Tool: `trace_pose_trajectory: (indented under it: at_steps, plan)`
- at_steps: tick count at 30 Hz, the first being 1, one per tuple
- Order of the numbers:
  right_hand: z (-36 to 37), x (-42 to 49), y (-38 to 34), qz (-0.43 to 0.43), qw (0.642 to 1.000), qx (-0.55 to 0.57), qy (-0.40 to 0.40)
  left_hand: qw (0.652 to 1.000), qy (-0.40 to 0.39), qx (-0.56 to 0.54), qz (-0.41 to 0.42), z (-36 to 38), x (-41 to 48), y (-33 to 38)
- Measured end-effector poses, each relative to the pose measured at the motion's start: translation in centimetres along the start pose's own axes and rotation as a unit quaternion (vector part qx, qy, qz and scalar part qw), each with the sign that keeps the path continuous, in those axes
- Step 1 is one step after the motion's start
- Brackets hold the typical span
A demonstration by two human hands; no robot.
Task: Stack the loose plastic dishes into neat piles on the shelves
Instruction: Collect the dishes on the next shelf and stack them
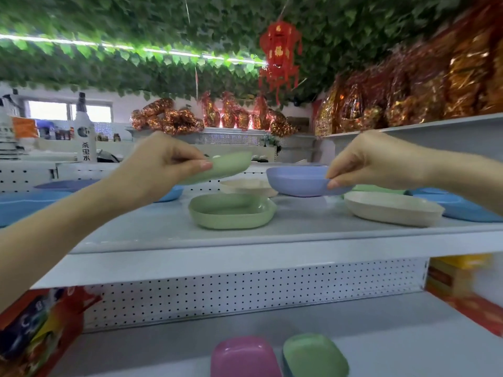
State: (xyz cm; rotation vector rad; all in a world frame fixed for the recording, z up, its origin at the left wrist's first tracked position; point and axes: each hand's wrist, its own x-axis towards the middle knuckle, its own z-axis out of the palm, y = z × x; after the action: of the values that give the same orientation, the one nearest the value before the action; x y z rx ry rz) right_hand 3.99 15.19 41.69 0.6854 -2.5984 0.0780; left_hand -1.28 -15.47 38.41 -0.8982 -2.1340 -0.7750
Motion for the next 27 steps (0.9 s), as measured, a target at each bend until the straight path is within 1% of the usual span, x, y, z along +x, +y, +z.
trace_pose_trajectory:
  at_steps: [3,5,9,12,14,18,21,23,26,27]
  plan:
    - [0.6,-1.6,1.3,0.000,0.997,0.015,-0.070,1.000,-0.018,-0.020,0.004,0.8,0.1,0.7]
    - [1.0,-2.4,1.8,-0.015,0.995,0.022,-0.101,0.999,-0.019,-0.032,0.013,1.1,0.2,0.7]
    - [1.2,-2.4,2.7,-0.030,0.992,0.060,-0.108,0.996,-0.062,-0.053,0.027,1.7,1.0,0.1]
    - [1.5,-2.0,3.2,-0.032,0.989,0.067,-0.128,0.992,-0.118,-0.027,0.034,2.3,1.5,-0.3]
    - [1.6,-1.9,3.5,-0.030,0.988,0.076,-0.133,0.988,-0.150,-0.031,0.032,2.5,1.4,-0.4]
    - [1.8,-1.7,4.1,-0.024,0.984,0.119,-0.133,0.977,-0.207,-0.039,-0.018,2.2,0.5,-0.2]
    - [1.8,-1.4,4.2,-0.019,0.978,0.146,-0.147,0.965,-0.258,-0.009,-0.053,2.0,0.0,-0.9]
    - [1.8,-1.2,4.1,-0.023,0.979,0.139,-0.150,0.961,-0.271,-0.007,-0.056,1.9,-0.4,-0.6]
    - [1.7,-0.9,3.9,-0.021,0.980,0.136,-0.143,0.962,-0.256,-0.057,-0.069,2.0,-0.6,0.8]
    - [1.7,-0.8,3.8,-0.019,0.981,0.137,-0.139,0.961,-0.264,-0.047,-0.073,2.0,-0.6,1.1]
